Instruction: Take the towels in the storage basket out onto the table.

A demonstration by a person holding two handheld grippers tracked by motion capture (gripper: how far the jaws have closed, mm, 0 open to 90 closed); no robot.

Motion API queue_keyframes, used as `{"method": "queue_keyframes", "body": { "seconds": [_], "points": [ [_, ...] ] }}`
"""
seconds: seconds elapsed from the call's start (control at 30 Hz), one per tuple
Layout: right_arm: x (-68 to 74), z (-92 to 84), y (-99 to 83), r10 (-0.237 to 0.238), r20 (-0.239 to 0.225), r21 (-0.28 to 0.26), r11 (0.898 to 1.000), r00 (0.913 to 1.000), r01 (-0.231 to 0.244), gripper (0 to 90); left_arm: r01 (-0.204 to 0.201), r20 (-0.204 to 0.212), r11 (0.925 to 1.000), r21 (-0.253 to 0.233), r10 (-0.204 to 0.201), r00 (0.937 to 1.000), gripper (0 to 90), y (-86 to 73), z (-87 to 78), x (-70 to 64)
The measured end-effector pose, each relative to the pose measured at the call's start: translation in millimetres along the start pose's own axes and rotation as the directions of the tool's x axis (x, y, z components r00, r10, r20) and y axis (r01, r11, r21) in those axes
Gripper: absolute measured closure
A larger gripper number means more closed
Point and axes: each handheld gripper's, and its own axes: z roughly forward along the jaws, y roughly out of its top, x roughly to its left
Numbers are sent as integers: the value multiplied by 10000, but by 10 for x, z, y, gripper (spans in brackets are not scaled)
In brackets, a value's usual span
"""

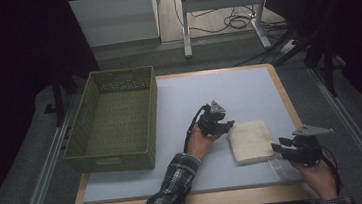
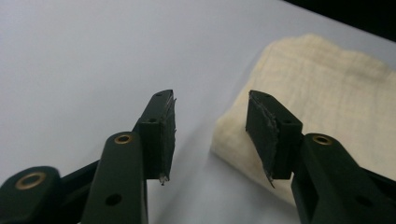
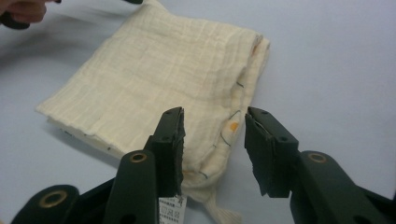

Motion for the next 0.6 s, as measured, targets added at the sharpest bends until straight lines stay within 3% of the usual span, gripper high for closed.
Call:
{"method": "queue_keyframes", "body": {
  "seconds": [0.27, 0.37, 0.43, 0.5, 0.6],
  "points": [
    [15, 147, -154, 21, 213, 822, 9966, 9998, -39, 489, -50, -173, 9989, 474, 58, 9998, 514, -45, 139, -20],
    [8, 153, -179, 188, 121, 685, 9975, 9998, -196, 495, -167, -92, 9971, 742, 174, 9998, 526, -35, 160, -23],
    [5, 154, -177, 226, 106, 708, 9972, 9997, -233, 508, -8, 82, 9971, 760, 2, 10000, 588, -34, 165, -19],
    [-4, 156, -168, 360, 13, 788, 9962, 9994, -360, 617, 550, 430, 9950, 835, -587, 9973, 632, -37, 173, 1],
    [-10, 161, -177, 662, -302, 712, 9954, 9973, -639, 729, 834, 760, 9922, 926, -905, 9930, 712, -36, 172, 1]
  ]
}}
